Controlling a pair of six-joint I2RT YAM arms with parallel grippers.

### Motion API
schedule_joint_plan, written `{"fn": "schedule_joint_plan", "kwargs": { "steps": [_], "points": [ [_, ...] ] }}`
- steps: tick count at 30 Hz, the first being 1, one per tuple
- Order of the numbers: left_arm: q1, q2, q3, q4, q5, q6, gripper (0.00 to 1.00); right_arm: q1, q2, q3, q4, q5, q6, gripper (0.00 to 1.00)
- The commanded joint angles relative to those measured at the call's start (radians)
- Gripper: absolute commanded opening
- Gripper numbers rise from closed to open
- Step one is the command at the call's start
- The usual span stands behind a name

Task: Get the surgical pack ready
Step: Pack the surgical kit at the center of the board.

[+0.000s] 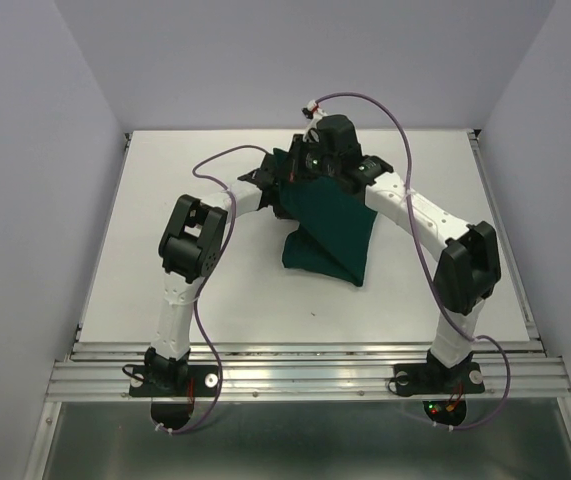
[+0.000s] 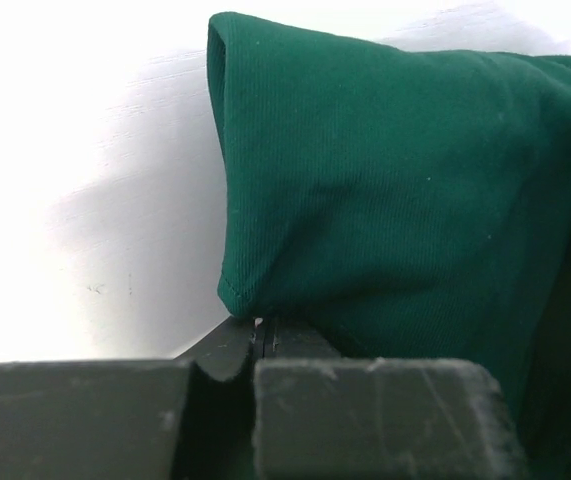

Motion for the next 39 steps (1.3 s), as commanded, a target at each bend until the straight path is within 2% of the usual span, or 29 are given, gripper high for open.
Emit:
{"fn": "schedule_joint_plan", "kwargs": {
  "steps": [1,7,18,31,36,39],
  "points": [
    [-0.028,-0.012,-0.029,-0.007,0.011,-0.016,0.0,0.029,0.021,0.123,0.052,-0.06,-0.032,0.01],
    [-0.028,-0.018,-0.037,0.001,0.007,-0.033,0.0,0.039,0.027,0.128,0.067,-0.098,-0.04,0.01],
    [-0.001,-0.099,-0.101,0.027,0.018,-0.027,0.0,0.039,-0.019,0.013,0.083,-0.076,-0.044,0.01],
    [0.168,-0.269,-0.285,0.105,0.157,-0.025,0.0,0.039,0.003,0.013,0.084,-0.089,-0.053,0.01],
    [0.216,-0.314,-0.336,0.108,0.16,-0.045,0.0,0.039,0.03,0.026,0.083,-0.125,-0.049,0.01],
    [0.283,-0.358,-0.37,0.111,0.137,-0.068,0.0,0.039,0.07,0.048,0.081,-0.181,-0.038,0.01]
  ]
}}
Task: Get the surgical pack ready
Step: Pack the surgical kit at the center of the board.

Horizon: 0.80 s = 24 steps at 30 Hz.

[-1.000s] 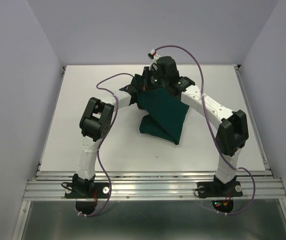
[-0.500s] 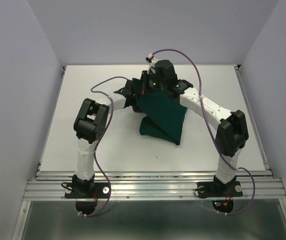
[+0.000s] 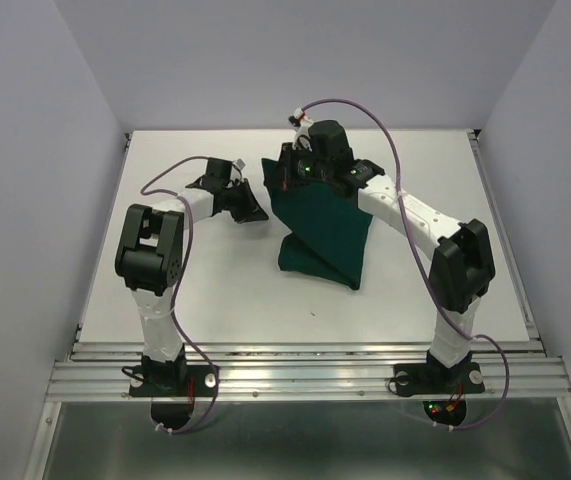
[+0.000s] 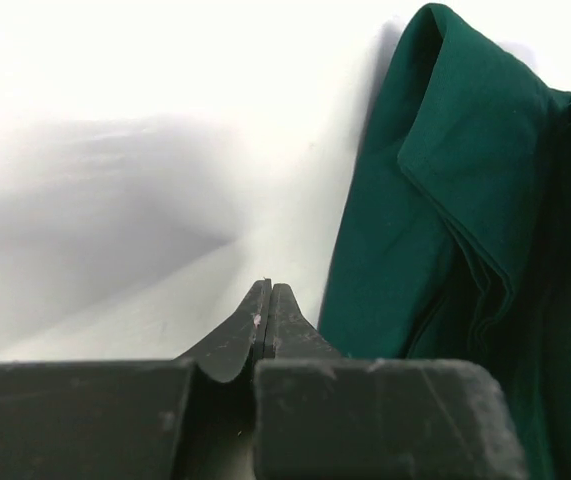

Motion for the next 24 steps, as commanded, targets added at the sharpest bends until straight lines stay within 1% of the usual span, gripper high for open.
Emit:
{"fn": "schedule_joint_plan", "kwargs": {
  "steps": [1,5,8,12,14,15,16,17,18,19,20,21,22,23,24],
  "points": [
    [0.069,-0.118,-0.042,0.02,0.003,-0.03,0.0,0.01,0.042,0.038,0.075,-0.098,0.008,0.01],
    [0.129,-0.198,-0.091,0.021,-0.043,-0.048,0.0,0.03,0.111,0.057,0.092,-0.123,0.027,0.01],
    [0.167,-0.247,-0.116,0.024,-0.075,-0.062,0.0,0.042,0.153,0.096,0.071,-0.138,0.022,0.01],
    [0.204,-0.296,-0.149,0.023,-0.118,-0.079,0.0,0.087,0.208,0.105,0.046,-0.152,0.012,0.01],
    [0.218,-0.313,-0.157,0.021,-0.127,-0.085,0.02,0.105,0.234,0.104,0.031,-0.161,0.005,0.03],
    [0.228,-0.318,-0.16,0.023,-0.127,-0.087,0.04,0.116,0.243,0.107,0.023,-0.164,0.001,0.06],
    [0.232,-0.324,-0.162,0.027,-0.118,-0.081,0.06,0.116,0.252,0.113,0.013,-0.17,-0.001,0.16],
    [0.232,-0.327,-0.163,0.032,-0.113,-0.075,0.06,0.116,0.262,0.119,-0.004,-0.172,-0.004,0.23],
    [0.232,-0.336,-0.165,0.038,-0.106,-0.068,0.07,0.116,0.262,0.137,-0.017,-0.172,-0.017,0.25],
    [0.232,-0.341,-0.166,0.043,-0.08,-0.062,0.11,0.116,0.256,0.146,-0.035,-0.142,-0.034,0.29],
    [0.232,-0.347,-0.172,0.05,-0.063,-0.049,0.14,0.116,0.231,0.153,-0.064,-0.117,-0.048,0.34],
    [0.23,-0.35,-0.175,0.052,-0.044,-0.039,0.18,0.116,0.217,0.163,-0.078,-0.092,-0.08,0.41],
    [0.229,-0.353,-0.179,0.052,-0.011,-0.03,0.3,0.116,0.201,0.168,-0.111,-0.028,-0.099,0.53],
    [0.226,-0.361,-0.185,0.052,0.003,-0.007,0.36,0.116,0.161,0.168,-0.124,0.009,-0.113,0.6],
    [0.225,-0.367,-0.198,0.05,0.012,0.002,0.48,0.104,0.139,0.147,-0.13,0.038,-0.132,0.67]
  ]
}}
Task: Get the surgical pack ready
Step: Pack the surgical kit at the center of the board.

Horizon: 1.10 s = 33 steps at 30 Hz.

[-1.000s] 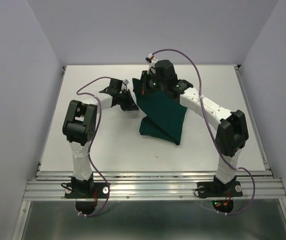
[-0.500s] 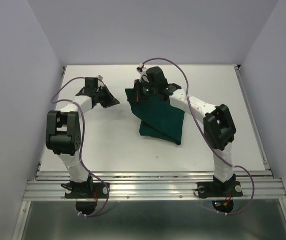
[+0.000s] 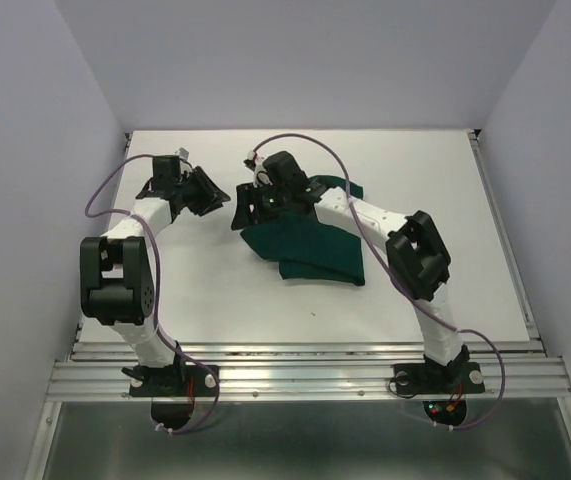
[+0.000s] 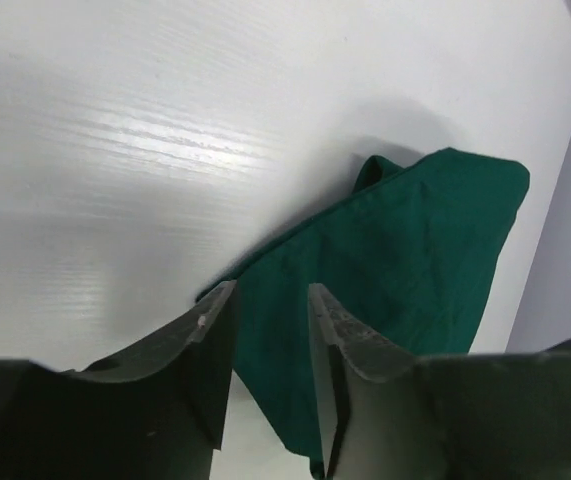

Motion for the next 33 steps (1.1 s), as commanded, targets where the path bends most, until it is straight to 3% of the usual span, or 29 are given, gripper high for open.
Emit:
{"fn": "schedule_joint_plan", "kwargs": {
  "steps": [1,8,13,20,24,27,28,29,33],
  "points": [
    [-0.011,-0.081,-0.038,0.025,0.097,0.065,0.52,-0.032,-0.15,0.018,-0.054,0.174,-0.1,0.68],
    [-0.091,-0.153,-0.17,-0.043,0.076,0.11,0.64,-0.242,-0.408,-0.341,-0.007,0.265,-0.053,0.69],
    [-0.18,-0.207,-0.319,0.029,0.073,0.023,0.88,-0.319,-0.532,-0.515,0.007,0.337,-0.054,0.69],
    [-0.285,-0.138,-0.342,0.207,0.097,-0.092,0.89,-0.392,-0.616,-0.656,0.022,0.344,-0.014,0.69],
    [-0.304,-0.091,-0.325,0.23,0.087,-0.109,0.72,-0.449,-0.64,-0.745,0.087,0.258,0.016,0.69],
    [-0.304,-0.077,-0.29,0.215,0.064,-0.093,0.37,-0.507,-0.632,-0.783,0.14,0.204,0.047,0.65],
    [-0.306,-0.075,-0.277,0.203,0.059,-0.083,0.08,-0.518,-0.629,-0.789,0.154,0.2,0.061,0.64],
    [-0.304,-0.078,-0.264,0.189,0.048,-0.073,0.0,-0.544,-0.621,-0.794,0.179,0.207,0.068,0.57],
    [-0.306,-0.149,-0.205,0.085,0.016,-0.025,0.0,-0.615,-0.545,-0.767,0.216,0.248,0.105,0.32]
  ]
}}
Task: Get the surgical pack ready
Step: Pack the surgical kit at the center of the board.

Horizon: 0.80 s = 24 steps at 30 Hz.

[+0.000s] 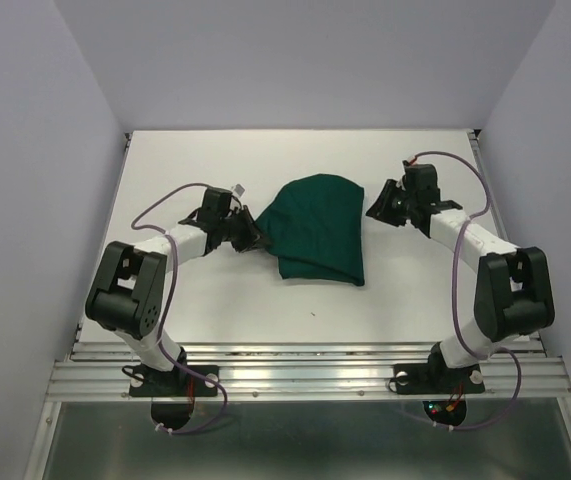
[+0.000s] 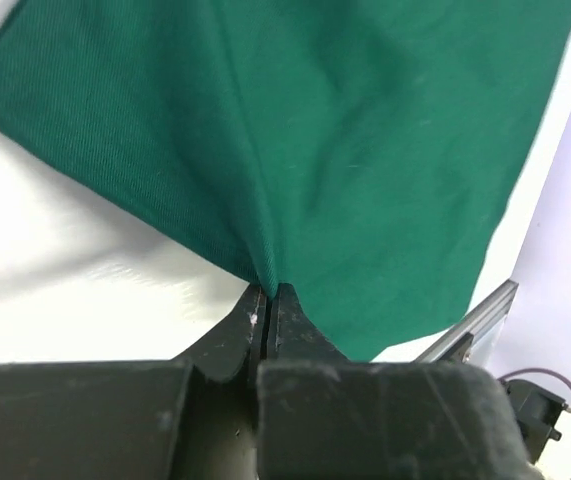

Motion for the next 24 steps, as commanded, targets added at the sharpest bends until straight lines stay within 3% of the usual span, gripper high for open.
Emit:
{"fn": "schedule_joint_plan", "kwargs": {
  "steps": [1,6,14,19,24],
  "points": [
    [-0.003,-0.1,0.093,-0.067,-0.041,0.068,0.0,-0.043,0.074,0.046,0.105,0.027,0.044,0.23],
    [-0.007,-0.205,0.138,-0.166,-0.018,0.091,0.0,-0.043,0.252,0.16,0.1,0.011,0.033,0.13],
    [-0.007,-0.339,0.068,-0.242,-0.016,0.134,0.0,-0.043,0.247,0.195,0.126,-0.001,0.051,0.13],
    [-0.007,-0.298,-0.069,-0.171,-0.042,0.111,0.0,-0.043,0.257,0.231,0.12,-0.024,0.043,0.13],
    [-0.007,-0.23,-0.109,-0.131,-0.189,0.1,0.0,-0.043,0.303,0.281,0.07,-0.015,0.036,0.13]
  ]
}}
